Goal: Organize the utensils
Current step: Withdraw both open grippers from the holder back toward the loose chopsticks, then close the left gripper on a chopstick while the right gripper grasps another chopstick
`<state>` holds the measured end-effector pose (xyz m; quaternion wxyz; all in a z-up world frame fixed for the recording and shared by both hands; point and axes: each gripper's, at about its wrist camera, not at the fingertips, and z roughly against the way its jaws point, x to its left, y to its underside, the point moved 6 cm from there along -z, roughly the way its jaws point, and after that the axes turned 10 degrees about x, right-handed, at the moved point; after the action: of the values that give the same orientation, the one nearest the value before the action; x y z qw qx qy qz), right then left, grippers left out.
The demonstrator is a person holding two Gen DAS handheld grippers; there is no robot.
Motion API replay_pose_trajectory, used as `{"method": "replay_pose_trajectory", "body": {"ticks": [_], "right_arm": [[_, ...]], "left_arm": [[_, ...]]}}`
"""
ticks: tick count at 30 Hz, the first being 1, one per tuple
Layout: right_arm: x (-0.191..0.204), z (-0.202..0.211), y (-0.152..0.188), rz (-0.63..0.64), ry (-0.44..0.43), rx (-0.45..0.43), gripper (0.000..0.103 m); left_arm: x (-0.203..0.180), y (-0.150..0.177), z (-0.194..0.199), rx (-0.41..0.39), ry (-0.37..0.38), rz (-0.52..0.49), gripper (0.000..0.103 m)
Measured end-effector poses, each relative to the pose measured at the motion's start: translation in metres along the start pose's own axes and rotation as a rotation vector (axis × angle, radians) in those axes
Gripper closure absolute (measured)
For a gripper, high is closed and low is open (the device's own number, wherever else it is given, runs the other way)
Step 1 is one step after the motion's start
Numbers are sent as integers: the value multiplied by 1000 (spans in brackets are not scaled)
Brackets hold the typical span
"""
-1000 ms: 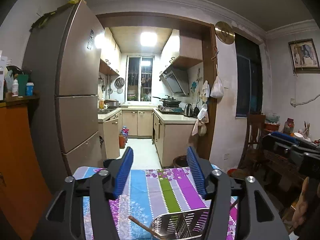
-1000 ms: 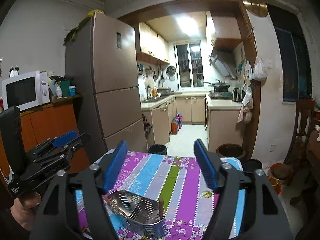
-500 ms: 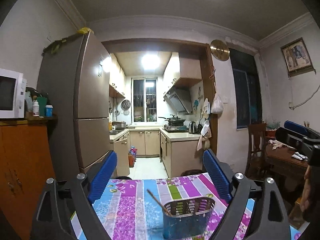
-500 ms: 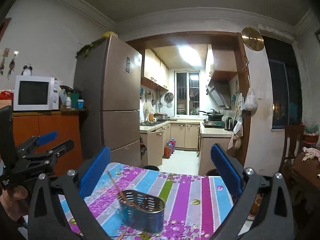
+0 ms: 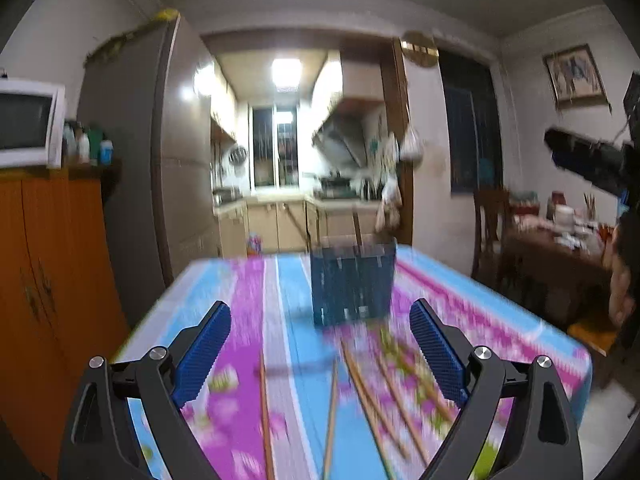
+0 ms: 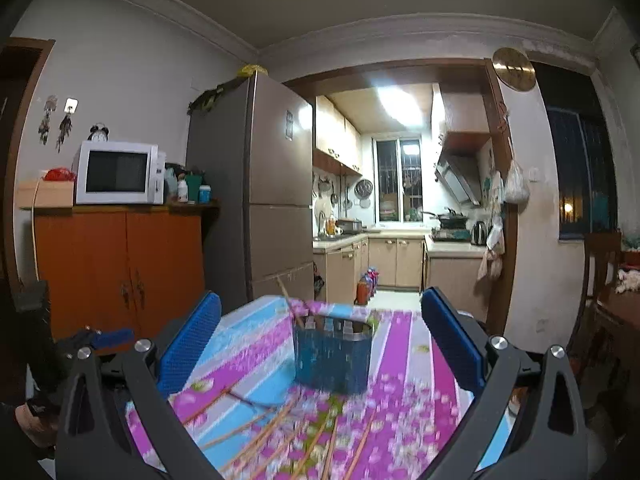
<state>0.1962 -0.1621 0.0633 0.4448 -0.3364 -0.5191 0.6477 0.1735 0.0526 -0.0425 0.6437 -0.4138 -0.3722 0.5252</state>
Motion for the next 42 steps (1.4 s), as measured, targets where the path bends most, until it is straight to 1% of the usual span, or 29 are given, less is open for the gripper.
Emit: {"method": "replay_pose_trajectory", "body": {"ticks": [1, 3, 5, 6, 7, 8, 10, 12, 13, 17, 18, 19, 20, 22, 24, 25, 27, 29, 31, 33, 42], "right_arm": [[0, 2, 14, -7, 0, 13, 6], [1, 6, 36, -15, 10, 36, 6], [3, 9, 61, -24, 19, 60, 6], [3, 11, 74, -25, 28, 71, 7], [3, 11, 89, -31, 39, 90, 13], [4, 9, 102, -38, 40, 116, 16], [5, 3, 127, -50, 43, 174, 29], [8, -4, 146, -49, 44, 227, 37], [9, -7, 158, -58, 37, 257, 38], [15, -9, 183, -75, 39, 303, 39], [16, -9, 187, -78, 39, 309, 39], [17, -8, 190, -79, 37, 313, 43], [18, -8, 194, -82, 33, 321, 44], [20, -7, 201, -73, 35, 330, 52], [22, -7, 209, -66, 30, 349, 57], [22, -7, 212, -66, 27, 357, 60], [24, -9, 221, -58, 31, 377, 65], [23, -12, 228, -61, 30, 397, 69], [21, -17, 237, -67, 34, 420, 76], [20, -22, 243, -67, 35, 436, 80], [24, -33, 250, -60, 26, 451, 88]], "left_arm": [[-1, 17, -3, 26, 4, 10, 12], [-1, 40, -7, 55, 16, 35, 12], [-3, 56, -12, 76, 17, 40, 12], [-5, 65, -15, 93, 32, 47, 12], [-7, 72, -16, 101, 35, 50, 12], [-8, 79, -17, 106, 35, 49, 12], [-12, 93, -20, 119, 35, 38, 16], [-17, 105, -24, 137, 45, 28, 18], [-20, 111, -25, 148, 55, 25, 22], [-29, 125, -28, 165, 64, -12, 31], [-31, 128, -29, 174, 74, -17, 40], [-33, 132, -31, 185, 83, -20, 45], [-36, 133, -32, 194, 90, -25, 53], [-43, 139, -36, 209, 101, -45, 61], [-49, 144, -38, 219, 114, -68, 65], [-54, 147, -39, 225, 117, -82, 66], [-58, 153, -41, 230, 113, -93, 66], [-59, 153, -41, 220, 105, -96, 70], [-58, 153, -42, 219, 96, -96, 89], [-57, 152, -43, 218, 90, -87, 92], [-57, 152, -45, 202, 63, -79, 92]]}}
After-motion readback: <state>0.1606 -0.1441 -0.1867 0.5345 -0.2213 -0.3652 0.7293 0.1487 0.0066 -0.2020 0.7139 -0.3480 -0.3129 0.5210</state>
